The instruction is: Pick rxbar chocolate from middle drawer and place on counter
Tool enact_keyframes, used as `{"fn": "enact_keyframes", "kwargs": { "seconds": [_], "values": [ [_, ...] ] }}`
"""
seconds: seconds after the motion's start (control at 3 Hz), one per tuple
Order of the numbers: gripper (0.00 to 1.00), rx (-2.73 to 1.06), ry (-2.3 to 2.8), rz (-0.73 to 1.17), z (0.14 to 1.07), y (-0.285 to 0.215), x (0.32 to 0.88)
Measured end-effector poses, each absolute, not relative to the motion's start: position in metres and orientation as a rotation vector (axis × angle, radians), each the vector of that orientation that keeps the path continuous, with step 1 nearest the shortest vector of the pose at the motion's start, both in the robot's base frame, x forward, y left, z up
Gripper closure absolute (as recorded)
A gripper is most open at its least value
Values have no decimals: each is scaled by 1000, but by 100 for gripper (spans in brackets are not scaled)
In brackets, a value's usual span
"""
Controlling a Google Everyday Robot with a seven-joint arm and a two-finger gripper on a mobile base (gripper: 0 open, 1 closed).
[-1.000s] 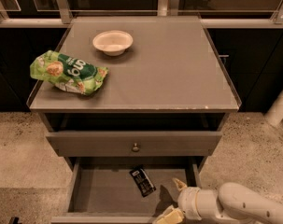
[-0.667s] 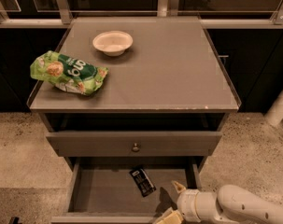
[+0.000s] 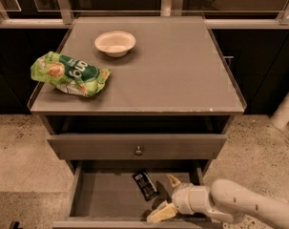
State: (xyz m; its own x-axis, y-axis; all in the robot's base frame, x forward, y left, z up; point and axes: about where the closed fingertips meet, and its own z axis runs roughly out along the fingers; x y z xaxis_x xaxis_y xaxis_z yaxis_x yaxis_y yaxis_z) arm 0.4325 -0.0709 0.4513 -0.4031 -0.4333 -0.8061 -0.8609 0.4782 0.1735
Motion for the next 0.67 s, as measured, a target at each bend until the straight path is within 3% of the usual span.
{"fn": "enact_keyframes", "kwargs": {
  "seconds": [0.67],
  "values": [
    [0, -1109, 1960, 777, 448, -44, 461]
  ]
}}
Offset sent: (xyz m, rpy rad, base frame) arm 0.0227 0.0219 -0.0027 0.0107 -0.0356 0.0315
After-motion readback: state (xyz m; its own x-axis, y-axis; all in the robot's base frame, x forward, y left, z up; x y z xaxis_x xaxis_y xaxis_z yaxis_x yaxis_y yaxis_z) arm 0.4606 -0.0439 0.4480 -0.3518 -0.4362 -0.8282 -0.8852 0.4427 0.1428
